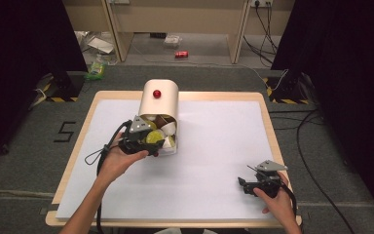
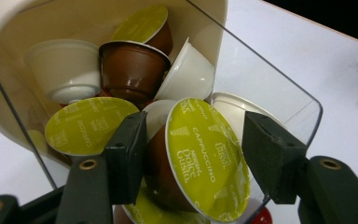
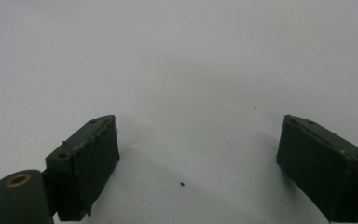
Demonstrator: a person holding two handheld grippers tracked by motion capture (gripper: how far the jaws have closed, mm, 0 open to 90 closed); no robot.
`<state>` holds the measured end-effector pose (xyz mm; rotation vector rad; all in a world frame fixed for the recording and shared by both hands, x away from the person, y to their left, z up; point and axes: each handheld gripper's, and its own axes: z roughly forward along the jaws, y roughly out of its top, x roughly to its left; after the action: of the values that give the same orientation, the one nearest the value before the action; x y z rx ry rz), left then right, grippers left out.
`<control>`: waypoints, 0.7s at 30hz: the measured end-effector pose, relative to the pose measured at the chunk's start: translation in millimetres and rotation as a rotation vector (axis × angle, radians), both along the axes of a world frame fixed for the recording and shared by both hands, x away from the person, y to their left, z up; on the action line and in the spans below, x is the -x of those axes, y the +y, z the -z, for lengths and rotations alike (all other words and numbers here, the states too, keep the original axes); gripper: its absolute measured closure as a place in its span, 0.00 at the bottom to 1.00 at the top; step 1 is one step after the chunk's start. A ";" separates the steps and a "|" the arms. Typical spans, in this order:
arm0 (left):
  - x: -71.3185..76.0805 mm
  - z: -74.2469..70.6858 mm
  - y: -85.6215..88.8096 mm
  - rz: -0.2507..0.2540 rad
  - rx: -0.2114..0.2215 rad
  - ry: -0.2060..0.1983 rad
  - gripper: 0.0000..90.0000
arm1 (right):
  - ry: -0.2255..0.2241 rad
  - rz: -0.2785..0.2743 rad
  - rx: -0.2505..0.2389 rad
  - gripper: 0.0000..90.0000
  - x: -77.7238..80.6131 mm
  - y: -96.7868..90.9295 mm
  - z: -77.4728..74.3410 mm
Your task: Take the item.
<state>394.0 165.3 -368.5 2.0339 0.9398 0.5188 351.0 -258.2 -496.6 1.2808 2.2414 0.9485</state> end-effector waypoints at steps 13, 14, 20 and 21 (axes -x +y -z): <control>7.4 -17.2 10.4 -0.010 0.032 -0.037 0.46 | 0.000 0.000 0.000 0.15 0.0 0.0 0.0; 7.8 -18.8 12.2 -0.011 0.033 -0.040 0.46 | 0.000 0.001 0.001 0.15 0.1 0.1 0.0; 10.3 -23.6 24.7 -0.033 0.044 -0.052 0.46 | -0.001 0.000 0.000 0.15 0.0 0.1 0.1; 10.5 -23.9 26.6 -0.036 0.044 -0.053 0.46 | 0.000 0.000 0.000 0.15 0.0 0.0 0.0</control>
<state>383.6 191.8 -344.5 1.9583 0.9493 0.5638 351.0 -258.2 -496.6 1.2806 2.2414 0.9482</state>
